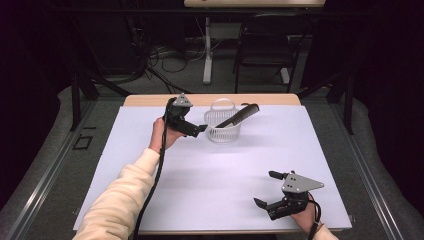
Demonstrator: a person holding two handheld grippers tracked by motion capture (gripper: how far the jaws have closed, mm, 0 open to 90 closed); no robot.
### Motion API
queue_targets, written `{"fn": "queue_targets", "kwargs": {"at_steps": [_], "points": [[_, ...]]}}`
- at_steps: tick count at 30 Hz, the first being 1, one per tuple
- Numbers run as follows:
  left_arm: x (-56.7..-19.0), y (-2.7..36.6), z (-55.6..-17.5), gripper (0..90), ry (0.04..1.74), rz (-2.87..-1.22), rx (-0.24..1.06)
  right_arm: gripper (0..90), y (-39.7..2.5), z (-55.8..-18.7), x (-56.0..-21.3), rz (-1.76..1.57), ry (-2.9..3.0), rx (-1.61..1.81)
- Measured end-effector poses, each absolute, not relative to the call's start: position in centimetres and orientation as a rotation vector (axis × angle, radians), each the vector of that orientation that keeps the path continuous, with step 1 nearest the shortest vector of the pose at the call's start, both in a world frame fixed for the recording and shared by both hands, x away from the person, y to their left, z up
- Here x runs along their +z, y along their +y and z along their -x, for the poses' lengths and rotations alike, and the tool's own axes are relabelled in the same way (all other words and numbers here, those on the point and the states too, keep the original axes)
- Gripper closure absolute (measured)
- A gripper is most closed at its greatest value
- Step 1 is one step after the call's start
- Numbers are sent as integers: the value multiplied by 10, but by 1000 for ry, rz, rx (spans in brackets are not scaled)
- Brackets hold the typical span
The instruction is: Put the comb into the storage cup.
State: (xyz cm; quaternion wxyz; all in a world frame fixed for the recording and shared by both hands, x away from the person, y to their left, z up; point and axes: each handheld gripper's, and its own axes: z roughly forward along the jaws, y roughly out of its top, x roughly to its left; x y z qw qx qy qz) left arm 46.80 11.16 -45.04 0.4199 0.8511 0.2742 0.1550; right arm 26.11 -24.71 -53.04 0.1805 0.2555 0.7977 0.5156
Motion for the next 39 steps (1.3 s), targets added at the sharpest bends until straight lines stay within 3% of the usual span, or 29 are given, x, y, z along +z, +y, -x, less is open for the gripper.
{"fn": "queue_targets", "kwargs": {"at_steps": [39], "points": [[-474,164,-393,0,776,-2147,419,0,-247,-260,-530,-720,2256,1452]]}}
